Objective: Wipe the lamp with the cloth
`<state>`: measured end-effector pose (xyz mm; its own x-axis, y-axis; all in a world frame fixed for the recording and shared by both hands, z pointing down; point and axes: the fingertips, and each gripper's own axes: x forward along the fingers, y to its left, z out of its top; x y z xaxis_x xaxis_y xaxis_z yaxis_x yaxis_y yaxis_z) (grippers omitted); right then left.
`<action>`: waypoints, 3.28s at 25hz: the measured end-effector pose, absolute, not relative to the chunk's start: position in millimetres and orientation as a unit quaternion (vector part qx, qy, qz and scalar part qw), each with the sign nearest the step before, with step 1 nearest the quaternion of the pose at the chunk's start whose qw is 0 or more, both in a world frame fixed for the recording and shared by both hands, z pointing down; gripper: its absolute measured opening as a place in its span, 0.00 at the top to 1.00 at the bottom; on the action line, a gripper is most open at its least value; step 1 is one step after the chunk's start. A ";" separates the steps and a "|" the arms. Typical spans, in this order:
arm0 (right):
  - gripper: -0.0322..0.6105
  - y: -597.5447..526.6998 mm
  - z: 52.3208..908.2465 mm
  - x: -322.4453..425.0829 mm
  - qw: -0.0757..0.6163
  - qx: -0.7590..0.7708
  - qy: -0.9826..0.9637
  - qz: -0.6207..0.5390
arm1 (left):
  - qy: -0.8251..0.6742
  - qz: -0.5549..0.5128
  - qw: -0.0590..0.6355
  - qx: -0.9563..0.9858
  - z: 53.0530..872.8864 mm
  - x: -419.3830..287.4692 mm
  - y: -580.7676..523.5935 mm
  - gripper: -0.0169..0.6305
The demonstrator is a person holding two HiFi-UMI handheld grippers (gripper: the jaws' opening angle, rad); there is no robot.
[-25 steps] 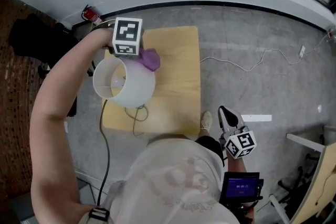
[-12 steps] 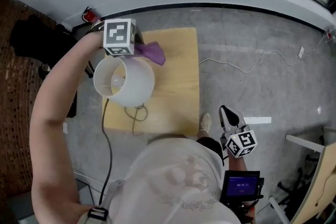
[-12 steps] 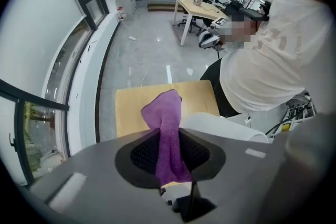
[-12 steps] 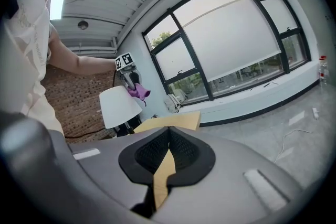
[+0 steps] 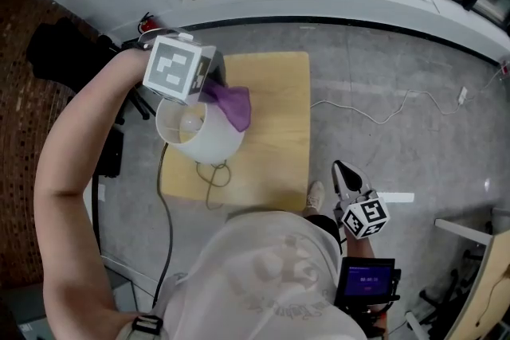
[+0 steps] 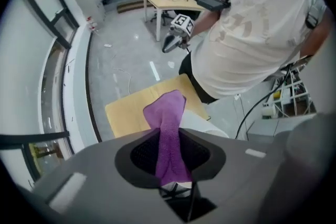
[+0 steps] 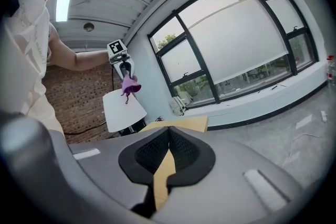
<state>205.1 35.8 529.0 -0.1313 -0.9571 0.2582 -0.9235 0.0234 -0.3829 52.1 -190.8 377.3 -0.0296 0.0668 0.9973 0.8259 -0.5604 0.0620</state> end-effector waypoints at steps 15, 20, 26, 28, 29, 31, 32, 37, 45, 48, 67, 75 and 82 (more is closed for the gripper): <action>0.93 51.7 541.9 219.7 0.055 -0.668 0.699 -0.249 | -0.391 -0.699 0.328 -0.501 487.7 62.2 -176.7 0.82; 0.93 52.2 544.9 230.3 0.052 -0.659 0.707 -0.252 | -0.300 -0.712 0.331 -0.542 504.7 71.9 -191.7 0.82; 0.93 38.7 549.8 234.8 0.043 -0.636 0.728 -0.253 | -0.192 -0.670 0.309 -0.647 454.5 83.9 -203.0 0.83; 0.93 28.5 548.8 232.9 0.041 -0.621 0.742 -0.250 | -0.160 -0.654 0.303 -0.674 432.1 81.3 -204.2 0.83; 0.93 22.9 547.7 231.7 0.039 -0.612 0.750 -0.248 | -0.141 -0.646 0.301 -0.687 419.6 78.3 -205.2 0.83; 0.93 12.8 545.2 227.7 0.036 -0.596 0.763 -0.246 | -0.101 -0.627 0.298 -0.712 392.9 71.7 -207.5 0.83; 0.93 9.1 544.2 225.4 0.035 -0.591 0.768 -0.246 | -0.082 -0.616 0.299 -0.724 379.9 68.7 -208.2 0.83; 0.93 -8.1 542.5 218.8 0.025 -0.560 0.791 -0.246 | 0.038 -0.566 0.285 -0.773 334.2 35.9 -204.4 0.83; 0.93 -27.3 541.7 212.4 0.010 -0.515 0.821 -0.245 | 0.209 -0.480 0.222 -0.822 324.8 31.8 -168.7 0.83; 0.93 -32.3 538.1 208.8 0.005 -0.499 0.832 -0.241 | 0.262 -0.463 0.207 -0.821 338.9 36.9 -155.8 0.83; 0.93 -33.3 544.5 216.4 -0.009 -0.469 0.847 -0.248 | 0.357 -0.503 0.150 -0.773 489.1 24.1 -125.4 0.84; 0.93 -60.2 537.4 187.9 -0.020 -0.447 0.864 -0.232 | 0.380 -0.382 0.139 -0.831 438.8 6.7 -129.7 0.84; 0.93 -53.2 532.2 170.3 -0.040 -0.416 0.878 -0.232 | 0.452 -0.271 0.217 -0.822 350.7 -19.2 -128.6 0.83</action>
<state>170.3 -53.2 532.2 -0.6504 -0.7127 0.2628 -0.7495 0.5460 -0.3743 -19.2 -128.6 350.7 0.4453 -0.8601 0.2487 -0.6254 -0.4976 -0.6011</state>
